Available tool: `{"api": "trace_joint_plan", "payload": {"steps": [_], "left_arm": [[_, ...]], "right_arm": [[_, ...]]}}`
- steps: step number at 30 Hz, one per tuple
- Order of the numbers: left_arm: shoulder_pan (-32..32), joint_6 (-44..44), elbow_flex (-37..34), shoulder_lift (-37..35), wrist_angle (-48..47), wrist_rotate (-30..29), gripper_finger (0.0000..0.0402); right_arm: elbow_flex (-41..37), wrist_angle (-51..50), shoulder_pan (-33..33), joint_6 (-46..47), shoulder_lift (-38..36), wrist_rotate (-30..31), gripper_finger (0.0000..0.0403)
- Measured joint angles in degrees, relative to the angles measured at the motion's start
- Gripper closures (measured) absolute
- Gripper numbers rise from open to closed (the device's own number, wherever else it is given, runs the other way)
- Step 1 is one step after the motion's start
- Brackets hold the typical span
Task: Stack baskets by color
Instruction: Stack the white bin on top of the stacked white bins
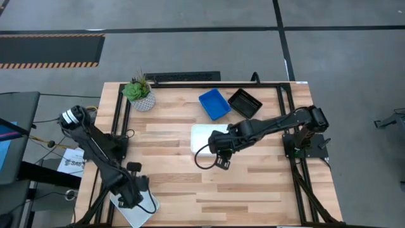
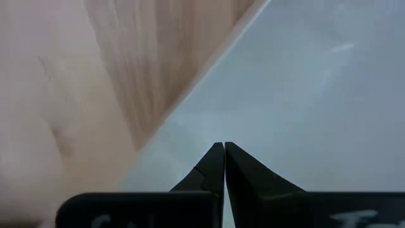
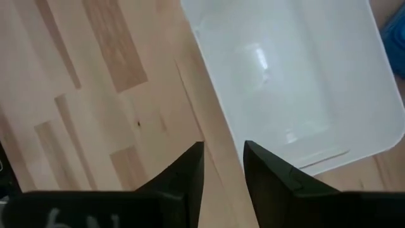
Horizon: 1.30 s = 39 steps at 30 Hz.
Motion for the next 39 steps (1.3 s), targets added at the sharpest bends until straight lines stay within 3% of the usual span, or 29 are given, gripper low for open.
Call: {"api": "trace_joint_plan", "payload": {"steps": [7,10,20,23,26,33,36,39], "left_arm": [[1.2,13.0,-0.3,4.6,-10.9,-7.3,0.0401],[3.5,18.9,-1.4,5.6,-11.0,-10.5,0.0401],[15.9,44.0,-6.2,5.8,8.0,-24.9,0.0401],[19.9,48.6,-5.4,5.8,14.7,-25.6,0.0401],[21.3,51.5,-3.3,5.6,16.6,-22.2,0.0402],[18.1,53.1,5.3,3.5,16.1,-25.0,0.0401],[16.5,45.3,9.9,0.8,7.7,-28.2,0.0402],[14.4,31.4,14.5,-2.6,-3.5,-29.5,0.0402]], "right_arm": [[0.0,0.2,1.2,-0.1,0.0,0.0,0.0271],[0.0,0.3,2.1,0.0,0.0,-0.1,0.0272],[0.0,1.5,3.9,1.7,0.0,-0.2,0.0272],[0.0,2.3,3.9,1.7,0.0,-0.3,0.0272],[0.0,3.0,3.9,1.2,0.0,-0.3,0.0272],[0.0,11.5,2.0,-10.0,0.1,-0.2,0.0272],[0.0,17.4,0.7,-14.0,0.5,-0.2,0.0272],[-0.1,20.3,-0.3,-15.1,0.7,-0.4,0.0272]]}}
